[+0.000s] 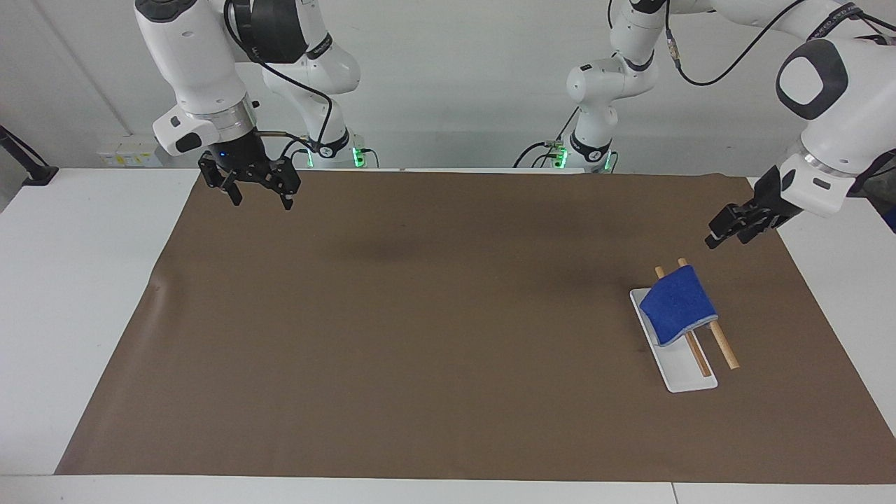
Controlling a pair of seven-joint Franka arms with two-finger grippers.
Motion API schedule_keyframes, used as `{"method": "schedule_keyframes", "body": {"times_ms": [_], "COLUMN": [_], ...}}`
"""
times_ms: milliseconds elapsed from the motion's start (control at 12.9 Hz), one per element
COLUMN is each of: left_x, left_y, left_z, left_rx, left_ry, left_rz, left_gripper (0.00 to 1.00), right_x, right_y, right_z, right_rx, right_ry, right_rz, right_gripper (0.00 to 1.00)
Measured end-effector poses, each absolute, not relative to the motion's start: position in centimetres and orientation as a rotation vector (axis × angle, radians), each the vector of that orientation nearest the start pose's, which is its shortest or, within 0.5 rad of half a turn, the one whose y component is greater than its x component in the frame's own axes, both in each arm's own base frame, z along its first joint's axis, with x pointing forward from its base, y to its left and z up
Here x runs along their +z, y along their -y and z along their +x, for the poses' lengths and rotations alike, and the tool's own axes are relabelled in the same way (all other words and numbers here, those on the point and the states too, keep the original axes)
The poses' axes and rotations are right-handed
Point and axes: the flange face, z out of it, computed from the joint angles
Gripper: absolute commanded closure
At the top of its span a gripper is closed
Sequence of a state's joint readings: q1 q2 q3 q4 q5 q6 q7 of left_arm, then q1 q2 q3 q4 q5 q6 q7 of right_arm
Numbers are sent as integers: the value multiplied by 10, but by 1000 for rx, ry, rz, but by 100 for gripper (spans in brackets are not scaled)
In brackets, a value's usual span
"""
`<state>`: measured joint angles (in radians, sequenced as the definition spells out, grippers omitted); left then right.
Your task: Right arm passes towel to left arm to hang
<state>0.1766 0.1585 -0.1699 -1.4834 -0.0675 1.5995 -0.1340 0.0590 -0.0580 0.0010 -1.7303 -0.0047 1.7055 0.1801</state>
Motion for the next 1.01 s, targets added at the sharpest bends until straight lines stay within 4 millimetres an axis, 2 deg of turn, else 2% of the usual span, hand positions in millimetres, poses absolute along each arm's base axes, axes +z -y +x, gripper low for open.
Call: {"method": "schedule_keyframes", "body": {"times_ms": [155,310,466,621,776,853,931,1009], "left_x": [589,602,615,619,628,632,635,638], "left_y": [10,5,5,14,23,23,21,20], "left_z": [601,597,593,593,589,587,585,584], "left_rx": [79,92,91,76,53,43,35,30], "left_ry": [194,193,183,146,37,-23,-56,-70], "left_rz": [-3198,-3166,-3134,-3101,-3088,-3086,-3084,-3083], "left_gripper": [28,27,22,18,16,12,0,0], "right_x": [592,592,592,592,592,592,592,592], "right_y": [-32,-32,-32,-32,-32,-32,-32,-32], "right_z": [545,545,545,545,545,545,545,545], "right_rx": [-53,-53,-53,-53,-53,-53,-53,-53], "right_ry": [-188,-188,-188,-188,-188,-188,-188,-188], "right_rz": [-3136,-3136,-3136,-3136,-3136,-3136,-3136,-3136], "right_gripper": [0,0,0,0,0,0,0,0]}}
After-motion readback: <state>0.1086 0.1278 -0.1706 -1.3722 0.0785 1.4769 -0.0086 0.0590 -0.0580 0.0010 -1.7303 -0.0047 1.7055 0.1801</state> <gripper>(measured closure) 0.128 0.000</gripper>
